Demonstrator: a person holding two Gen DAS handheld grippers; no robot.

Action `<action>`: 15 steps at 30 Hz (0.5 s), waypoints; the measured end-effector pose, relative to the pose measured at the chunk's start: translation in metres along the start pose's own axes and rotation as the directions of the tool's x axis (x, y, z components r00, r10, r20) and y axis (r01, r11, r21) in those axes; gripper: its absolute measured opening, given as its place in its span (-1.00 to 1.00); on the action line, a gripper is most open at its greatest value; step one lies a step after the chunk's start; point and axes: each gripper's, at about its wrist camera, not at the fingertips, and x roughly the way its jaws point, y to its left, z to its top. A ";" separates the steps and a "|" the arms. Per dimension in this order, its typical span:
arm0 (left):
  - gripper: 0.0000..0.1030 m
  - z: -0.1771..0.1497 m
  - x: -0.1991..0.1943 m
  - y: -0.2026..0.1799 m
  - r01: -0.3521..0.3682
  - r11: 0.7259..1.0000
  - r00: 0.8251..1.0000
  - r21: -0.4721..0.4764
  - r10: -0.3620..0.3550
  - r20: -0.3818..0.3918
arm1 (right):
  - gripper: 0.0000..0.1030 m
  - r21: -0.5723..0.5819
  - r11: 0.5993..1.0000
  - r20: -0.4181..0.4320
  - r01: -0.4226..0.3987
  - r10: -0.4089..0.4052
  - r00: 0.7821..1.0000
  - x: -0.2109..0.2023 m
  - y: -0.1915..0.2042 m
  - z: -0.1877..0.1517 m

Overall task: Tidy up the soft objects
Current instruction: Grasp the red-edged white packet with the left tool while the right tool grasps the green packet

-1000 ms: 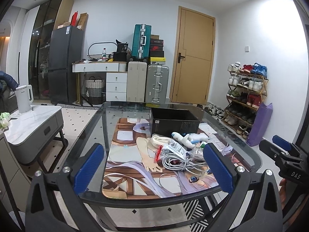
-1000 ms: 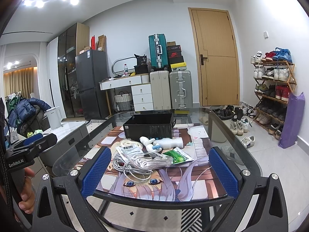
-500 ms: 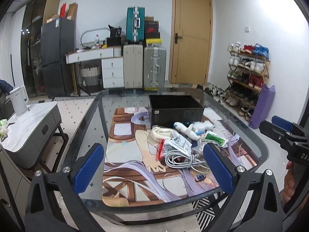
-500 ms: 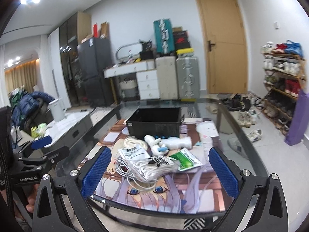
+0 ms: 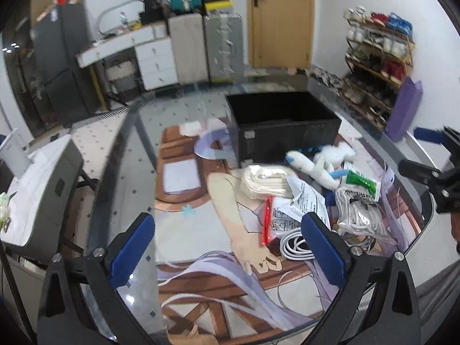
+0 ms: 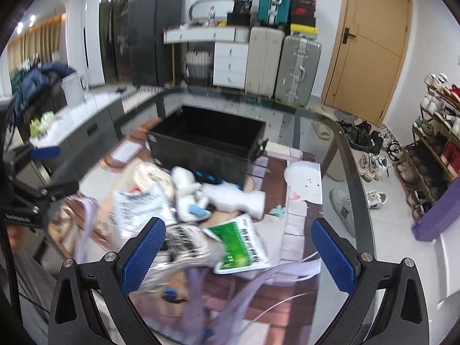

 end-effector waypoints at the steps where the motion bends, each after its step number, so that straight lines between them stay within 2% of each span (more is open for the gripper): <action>1: 0.97 0.002 0.006 -0.001 0.002 1.000 1.000 0.011 -0.002 -0.018 | 0.99 0.002 1.000 -0.036 -0.004 0.004 0.999 0.012 -0.005 0.000; 5: 0.95 0.009 0.027 -0.007 0.009 0.996 0.997 0.083 -0.003 -0.079 | 0.99 -0.021 0.999 -0.121 -0.028 0.025 0.992 0.042 -0.014 -0.001; 8: 0.74 0.011 0.039 -0.003 0.016 0.995 0.991 0.102 -0.002 -0.136 | 0.99 -0.039 0.999 -0.162 -0.026 0.020 0.987 0.057 -0.018 -0.005; 12: 0.74 0.008 0.051 -0.002 0.060 0.993 0.981 0.098 -0.041 -0.190 | 0.99 -0.020 0.998 -0.193 -0.057 0.052 0.980 0.070 -0.021 -0.007; 15: 0.71 0.007 0.060 -0.010 0.051 0.989 0.978 0.136 -0.021 -0.208 | 0.99 -0.028 0.997 -0.222 -0.072 0.064 0.973 0.080 -0.021 -0.007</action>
